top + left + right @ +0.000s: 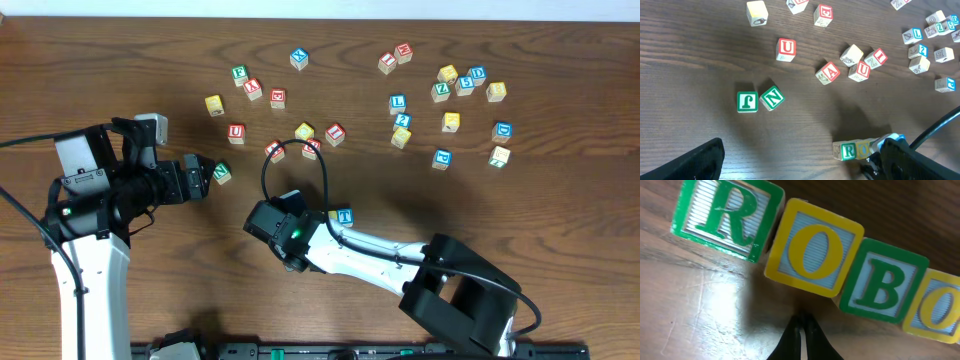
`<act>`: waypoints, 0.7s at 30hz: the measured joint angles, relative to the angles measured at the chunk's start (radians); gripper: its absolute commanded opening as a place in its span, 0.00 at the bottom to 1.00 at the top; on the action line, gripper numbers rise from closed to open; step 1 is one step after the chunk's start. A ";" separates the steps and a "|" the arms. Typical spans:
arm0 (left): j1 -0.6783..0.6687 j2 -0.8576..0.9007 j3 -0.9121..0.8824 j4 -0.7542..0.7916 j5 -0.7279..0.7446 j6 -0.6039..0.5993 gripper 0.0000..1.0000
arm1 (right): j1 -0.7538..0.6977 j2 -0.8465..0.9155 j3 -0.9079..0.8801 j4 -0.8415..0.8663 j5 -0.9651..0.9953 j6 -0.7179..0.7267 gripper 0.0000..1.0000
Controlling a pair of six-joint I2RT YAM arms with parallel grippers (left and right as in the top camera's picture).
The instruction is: Spell out ROBOT
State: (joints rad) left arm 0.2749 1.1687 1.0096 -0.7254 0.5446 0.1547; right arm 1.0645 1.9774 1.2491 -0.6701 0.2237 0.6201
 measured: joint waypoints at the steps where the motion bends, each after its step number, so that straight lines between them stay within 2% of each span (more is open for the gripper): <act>1: 0.000 0.000 0.000 0.000 0.000 0.000 0.98 | 0.000 0.000 0.000 -0.003 0.004 0.000 0.01; 21: 0.000 0.000 0.000 0.000 0.000 0.000 0.98 | -0.053 0.000 0.031 -0.069 0.019 0.016 0.01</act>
State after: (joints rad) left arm 0.2749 1.1690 1.0096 -0.7258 0.5446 0.1547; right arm 1.0119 1.9778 1.2804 -0.7387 0.2432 0.6357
